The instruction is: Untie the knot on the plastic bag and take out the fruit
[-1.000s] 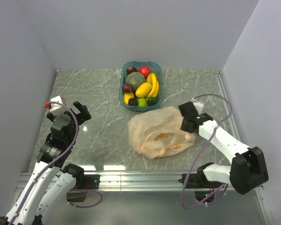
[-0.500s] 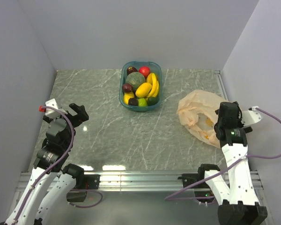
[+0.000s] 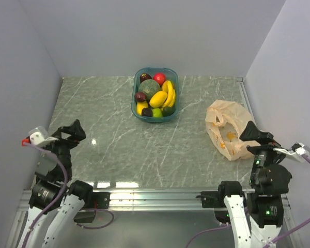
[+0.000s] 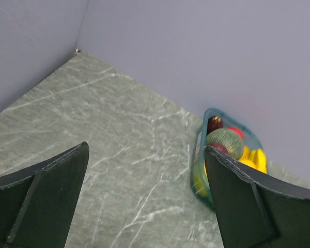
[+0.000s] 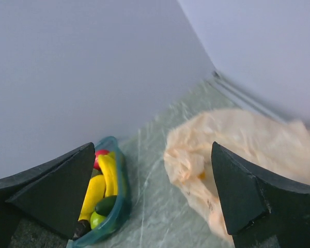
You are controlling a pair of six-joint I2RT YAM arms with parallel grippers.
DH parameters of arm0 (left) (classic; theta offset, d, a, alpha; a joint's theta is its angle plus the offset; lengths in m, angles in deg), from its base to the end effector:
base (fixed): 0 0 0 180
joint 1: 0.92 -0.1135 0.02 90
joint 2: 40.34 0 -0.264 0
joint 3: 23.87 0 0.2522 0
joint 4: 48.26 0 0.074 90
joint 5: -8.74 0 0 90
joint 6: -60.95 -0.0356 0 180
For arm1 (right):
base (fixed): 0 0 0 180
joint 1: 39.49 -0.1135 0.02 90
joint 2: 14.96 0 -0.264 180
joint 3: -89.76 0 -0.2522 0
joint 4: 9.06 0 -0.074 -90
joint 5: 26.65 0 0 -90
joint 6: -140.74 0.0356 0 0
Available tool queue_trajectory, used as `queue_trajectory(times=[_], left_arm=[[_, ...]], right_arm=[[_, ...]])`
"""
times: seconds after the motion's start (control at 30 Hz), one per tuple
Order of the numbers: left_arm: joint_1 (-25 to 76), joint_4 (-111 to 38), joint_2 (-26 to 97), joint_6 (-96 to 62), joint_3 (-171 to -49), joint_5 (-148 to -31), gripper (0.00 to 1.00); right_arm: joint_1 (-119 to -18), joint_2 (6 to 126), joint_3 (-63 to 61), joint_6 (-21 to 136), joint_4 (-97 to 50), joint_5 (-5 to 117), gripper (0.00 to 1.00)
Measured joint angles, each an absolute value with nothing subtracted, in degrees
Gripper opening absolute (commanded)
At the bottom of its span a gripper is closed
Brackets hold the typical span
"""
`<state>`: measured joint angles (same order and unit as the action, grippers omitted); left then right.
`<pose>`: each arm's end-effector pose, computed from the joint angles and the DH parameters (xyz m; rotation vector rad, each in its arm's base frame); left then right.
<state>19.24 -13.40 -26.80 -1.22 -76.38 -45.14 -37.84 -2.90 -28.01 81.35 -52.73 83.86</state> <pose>0.0653 -0.0016 0.3413 -0.5959 1.3941 -0.1989 0.0296 -0.0133 0.3745 0.6791 1.2996 0.1509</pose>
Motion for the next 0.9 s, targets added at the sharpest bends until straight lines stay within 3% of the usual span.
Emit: queue_trajectory(times=[0.33,0.57,0.9], left_arm=[[19.2,-14.9,-35.0,-2.9,-74.8,-43.6,0.99],[19.2,-15.3,-35.0,-3.3,-73.2,-43.0,0.99],[18.1,-16.3,-34.9,-3.9,-73.2,-43.0,0.99]], right_arm=[[-41.5,-14.6,-35.7,69.0,-47.7,81.9,1.0],[-41.5,-14.6,-43.3,68.6,-45.5,86.2,1.0],[-41.5,-14.6,-43.6,68.6,-44.4,88.1,1.0]])
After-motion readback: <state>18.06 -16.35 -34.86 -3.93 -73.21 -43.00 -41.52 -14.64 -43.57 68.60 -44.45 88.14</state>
